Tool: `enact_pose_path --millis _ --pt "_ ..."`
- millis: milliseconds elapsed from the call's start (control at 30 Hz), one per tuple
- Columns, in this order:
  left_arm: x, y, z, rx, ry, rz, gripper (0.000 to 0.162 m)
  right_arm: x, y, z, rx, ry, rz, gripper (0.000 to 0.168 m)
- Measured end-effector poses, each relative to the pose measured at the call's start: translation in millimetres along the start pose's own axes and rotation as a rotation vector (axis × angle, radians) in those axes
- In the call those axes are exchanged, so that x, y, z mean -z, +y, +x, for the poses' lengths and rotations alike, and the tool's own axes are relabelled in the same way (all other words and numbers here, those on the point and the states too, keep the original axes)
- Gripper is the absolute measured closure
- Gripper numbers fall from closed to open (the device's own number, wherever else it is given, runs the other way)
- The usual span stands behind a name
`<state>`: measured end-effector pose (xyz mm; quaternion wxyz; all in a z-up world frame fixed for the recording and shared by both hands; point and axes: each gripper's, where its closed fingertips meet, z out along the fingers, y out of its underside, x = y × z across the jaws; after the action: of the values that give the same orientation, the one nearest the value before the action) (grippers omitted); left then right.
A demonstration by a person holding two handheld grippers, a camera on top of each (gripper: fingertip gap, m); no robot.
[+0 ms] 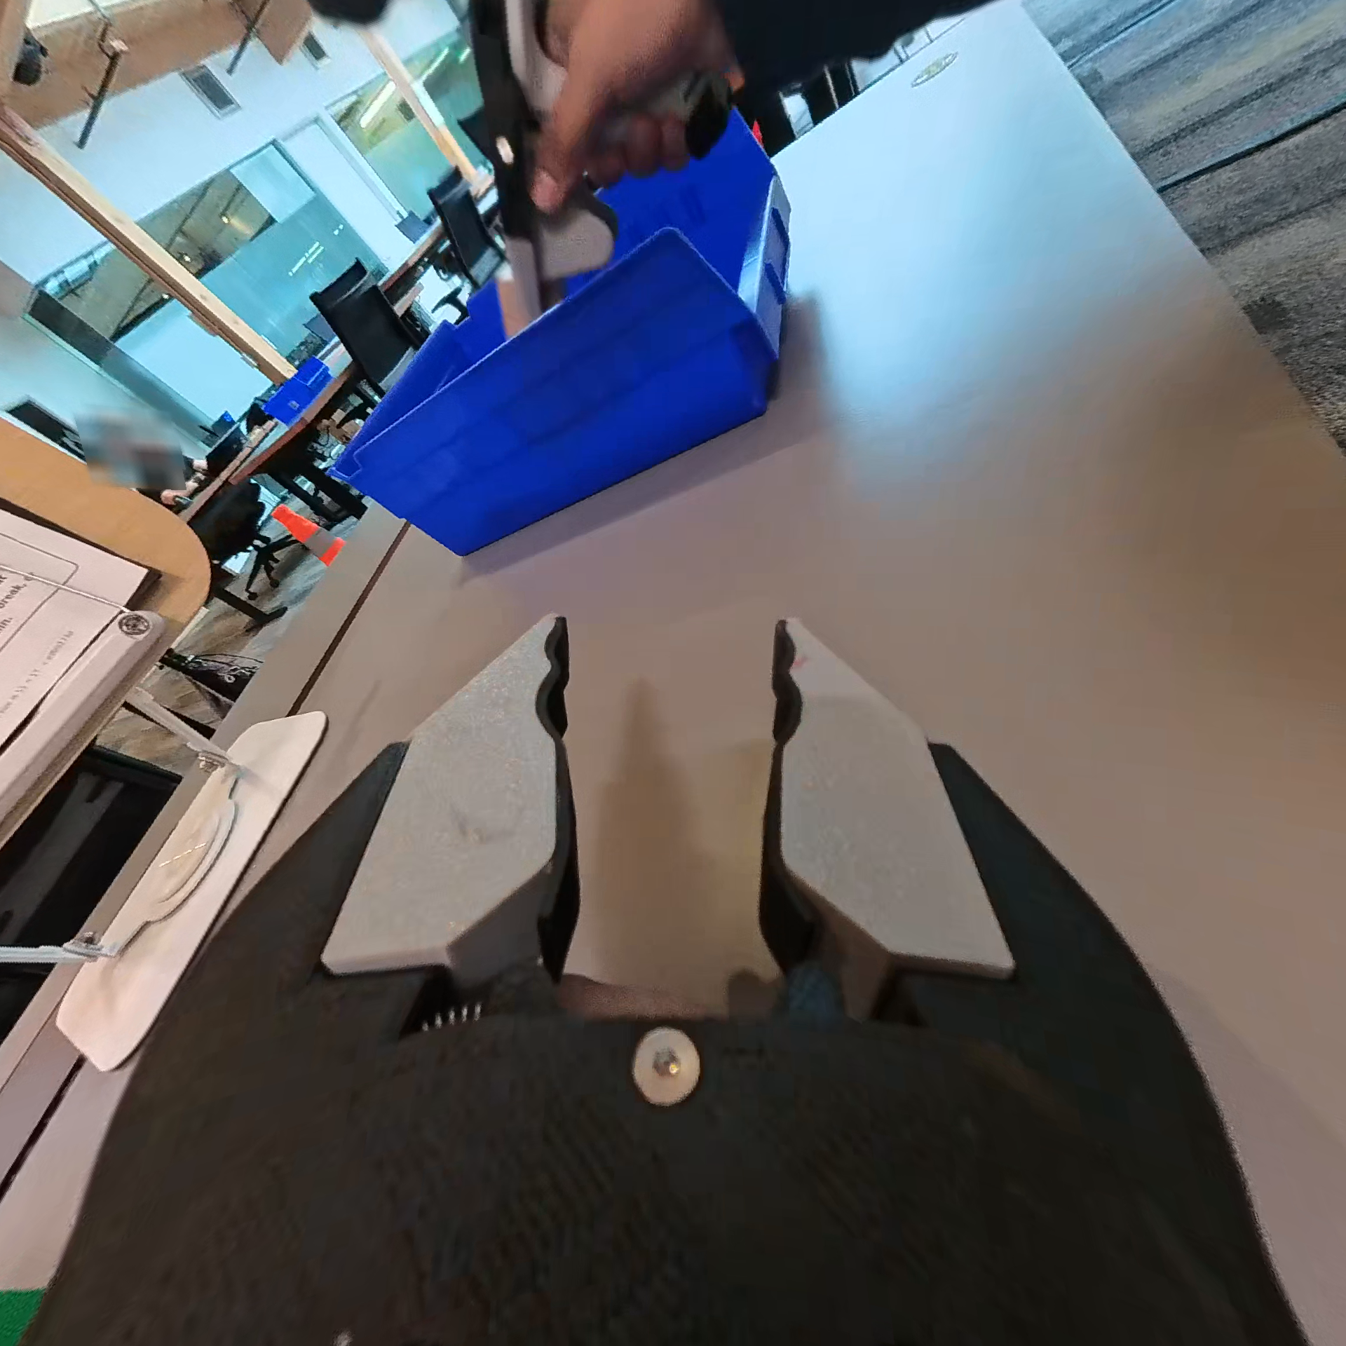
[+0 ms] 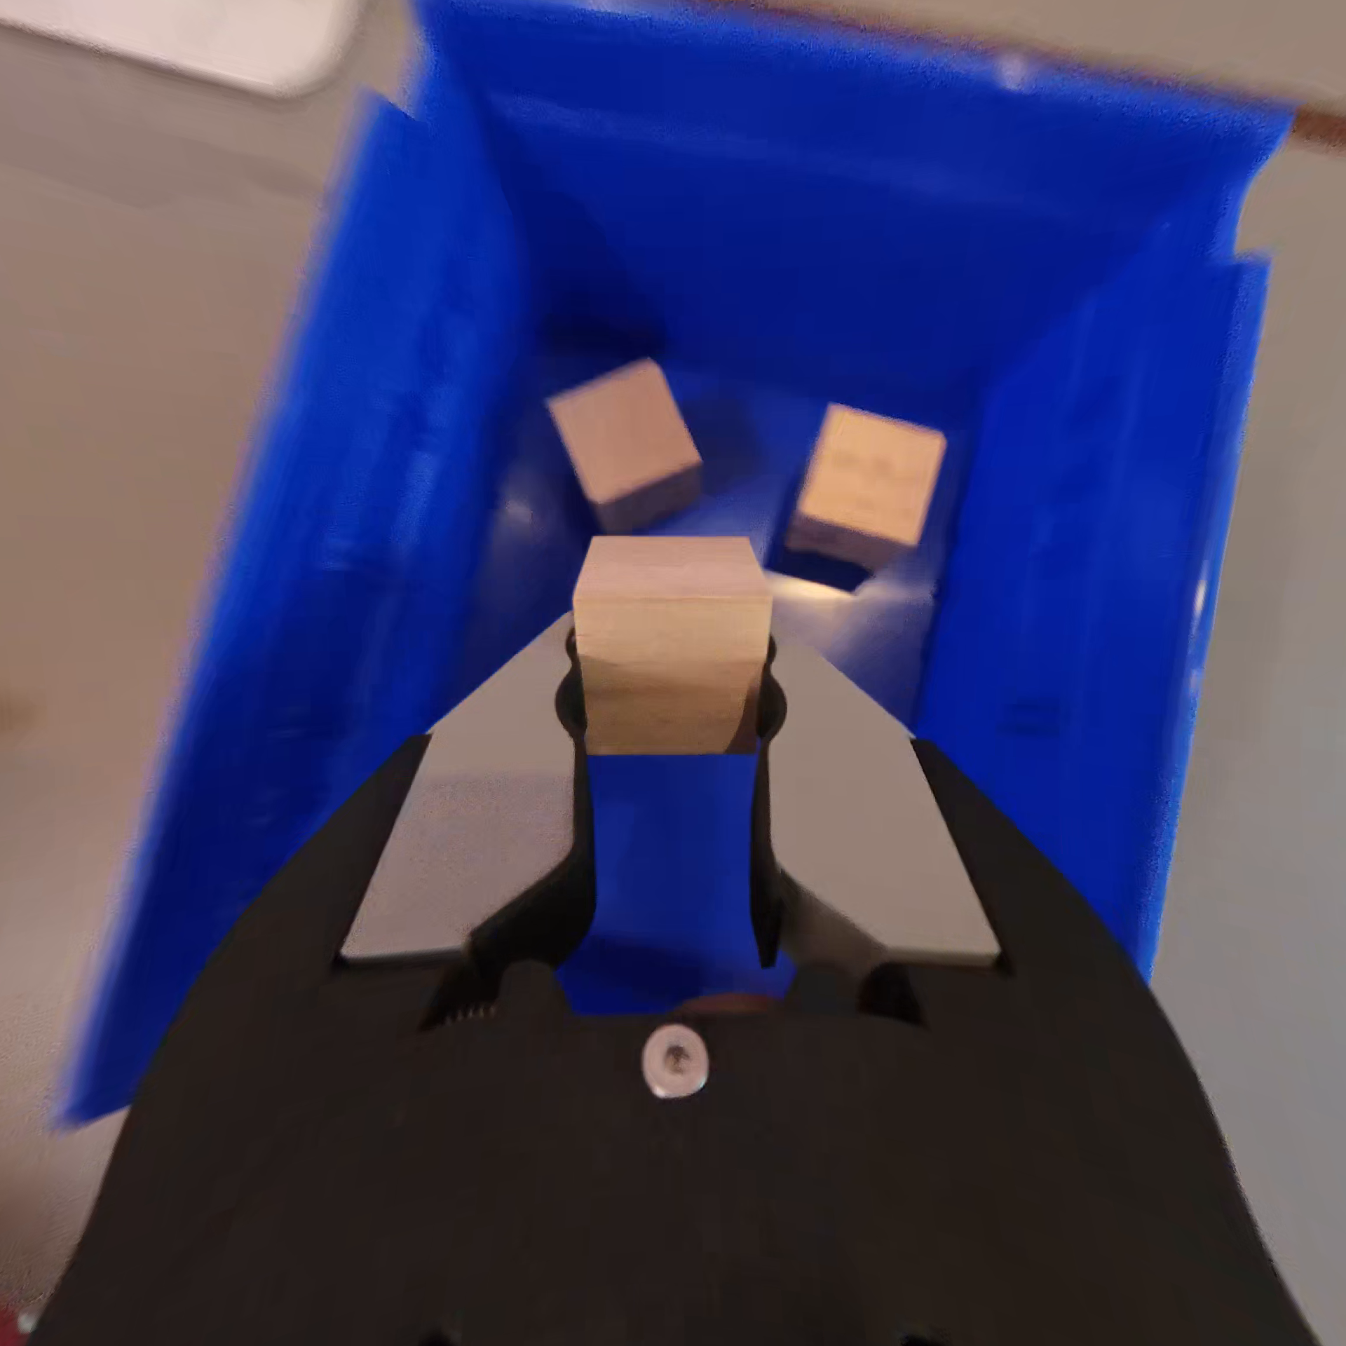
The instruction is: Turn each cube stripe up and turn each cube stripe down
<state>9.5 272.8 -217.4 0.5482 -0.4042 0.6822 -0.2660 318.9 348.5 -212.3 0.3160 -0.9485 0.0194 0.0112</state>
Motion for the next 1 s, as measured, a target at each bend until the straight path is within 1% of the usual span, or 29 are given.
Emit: enact_pose_path --millis 67,133,233,333,433,533,600,633,700,733,800,867,900,1000 --pt "1 0 -2 -0.002 -0.009 0.001 0.108 -24 18 24 -0.005 0.075 -0.088 0.124" --pt "2 -1 -5 -0.001 -0.017 0.005 0.11 -41 31 35 -0.02 0.096 -0.158 0.125" --pt "4 -2 -9 0.003 -0.033 0.011 0.111 -47 30 43 -0.037 0.128 -0.171 0.125" --pt "4 -3 -10 0.007 -0.037 0.017 0.111 -35 15 42 -0.016 0.157 -0.132 0.125" --pt "4 -3 -9 0.005 -0.034 0.013 0.111 -13 -1 37 0.036 0.222 -0.088 0.126" --pt "4 -3 -9 -0.005 -0.035 0.011 0.111 9 -17 20 0.088 0.258 -0.039 0.122" --pt "4 -1 -9 -0.006 -0.037 0.003 0.111 31 -39 -15 0.139 0.206 0.079 0.122" --pt "4 0 -10 -0.007 -0.04 -0.003 0.111 42 -49 -40 0.162 0.152 0.15 0.122" --pt "4 2 -11 -0.007 -0.043 -0.009 0.112 62 -63 -101 0.21 -0.01 0.27 0.124" --pt "4 2 -11 -0.007 -0.043 -0.01 0.112 69 -64 -133 0.235 -0.106 0.3 0.123" --pt "4 2 -10 -0.009 -0.04 -0.008 0.112 73 -50 -198 0.291 -0.313 0.3 0.122" --pt "4 3 -9 -0.015 -0.04 -0.011 0.113 66 -37 -248 0.331 -0.447 0.31 0.123" --pt "4 3 -9 -0.016 -0.04 -0.013 0.113 57 -32 -265 0.351 -0.467 0.315 0.124" --pt "4 6 -11 -0.014 -0.044 -0.022 0.113 12 -25 -287 0.402 -0.405 0.357 0.127"
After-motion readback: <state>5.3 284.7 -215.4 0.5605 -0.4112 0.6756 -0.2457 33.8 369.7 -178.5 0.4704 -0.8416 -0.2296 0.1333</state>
